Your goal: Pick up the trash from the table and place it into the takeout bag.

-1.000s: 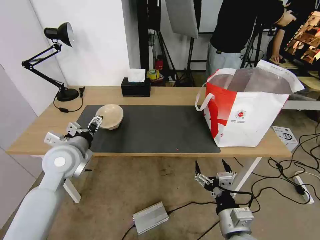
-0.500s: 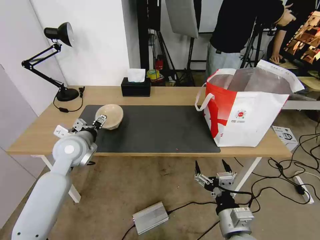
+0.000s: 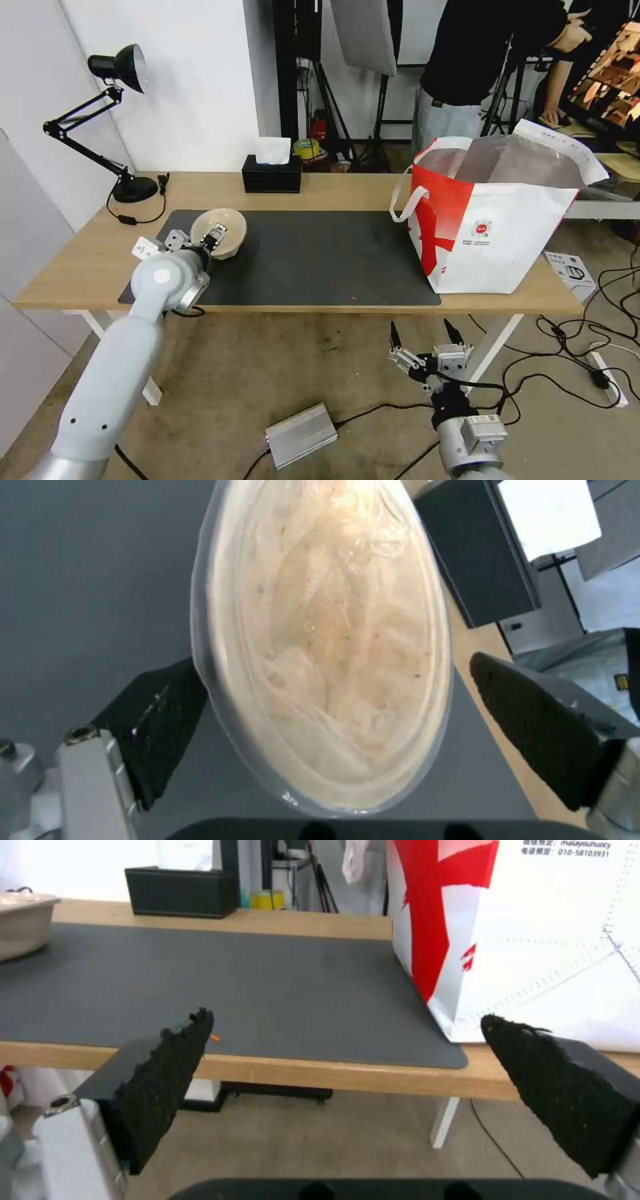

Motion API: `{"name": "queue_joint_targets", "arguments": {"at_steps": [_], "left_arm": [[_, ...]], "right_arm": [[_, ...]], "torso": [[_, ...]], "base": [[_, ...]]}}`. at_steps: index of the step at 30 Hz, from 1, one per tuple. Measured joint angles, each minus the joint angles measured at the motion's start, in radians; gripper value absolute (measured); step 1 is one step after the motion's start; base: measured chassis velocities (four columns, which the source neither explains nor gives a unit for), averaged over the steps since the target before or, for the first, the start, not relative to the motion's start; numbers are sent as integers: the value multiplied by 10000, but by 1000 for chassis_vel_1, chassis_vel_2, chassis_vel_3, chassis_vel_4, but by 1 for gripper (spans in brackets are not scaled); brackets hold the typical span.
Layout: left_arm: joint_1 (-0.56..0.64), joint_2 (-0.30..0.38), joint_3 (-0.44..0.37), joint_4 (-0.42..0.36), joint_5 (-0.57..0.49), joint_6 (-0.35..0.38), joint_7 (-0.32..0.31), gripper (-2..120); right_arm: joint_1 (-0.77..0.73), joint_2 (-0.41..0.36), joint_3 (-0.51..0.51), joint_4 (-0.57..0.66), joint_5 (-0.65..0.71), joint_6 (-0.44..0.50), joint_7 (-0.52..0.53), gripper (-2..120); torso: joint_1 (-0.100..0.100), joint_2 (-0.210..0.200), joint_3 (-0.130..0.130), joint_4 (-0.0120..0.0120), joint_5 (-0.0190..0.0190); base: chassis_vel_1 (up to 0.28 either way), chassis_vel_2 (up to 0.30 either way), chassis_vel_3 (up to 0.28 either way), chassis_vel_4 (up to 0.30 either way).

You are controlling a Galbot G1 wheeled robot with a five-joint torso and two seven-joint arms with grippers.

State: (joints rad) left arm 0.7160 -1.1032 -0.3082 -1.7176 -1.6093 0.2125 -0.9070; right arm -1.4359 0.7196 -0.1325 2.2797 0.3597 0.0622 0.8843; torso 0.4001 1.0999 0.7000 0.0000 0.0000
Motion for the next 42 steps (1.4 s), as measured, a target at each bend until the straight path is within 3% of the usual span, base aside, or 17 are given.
{"name": "queue_joint_targets", "arguments": {"at_steps": [14,18,37,42], "left_arm": [[-36,-170,-2,222,326,1,18,100],[-118,-252,64,284,375,-53,18,95],[-345,-387,253,499,545,-226,31,20],[-318,-371,255,478,573,-223,50,9]], "right_arm": [[0,0,0,0,0,0,0,100],[0,0,0,0,0,0,0,100],[0,0,0,0,0,0,0,100],[0,0,0,0,0,0,0,100]], "torso": [[-1,0,0,0,0],[-2,1,0,0,0],[-1,0,0,0,0],[-1,0,0,0,-1]], "base": [[0,0,0,0],[0,0,0,0],[0,0,0,0],[0,0,0,0]]}}
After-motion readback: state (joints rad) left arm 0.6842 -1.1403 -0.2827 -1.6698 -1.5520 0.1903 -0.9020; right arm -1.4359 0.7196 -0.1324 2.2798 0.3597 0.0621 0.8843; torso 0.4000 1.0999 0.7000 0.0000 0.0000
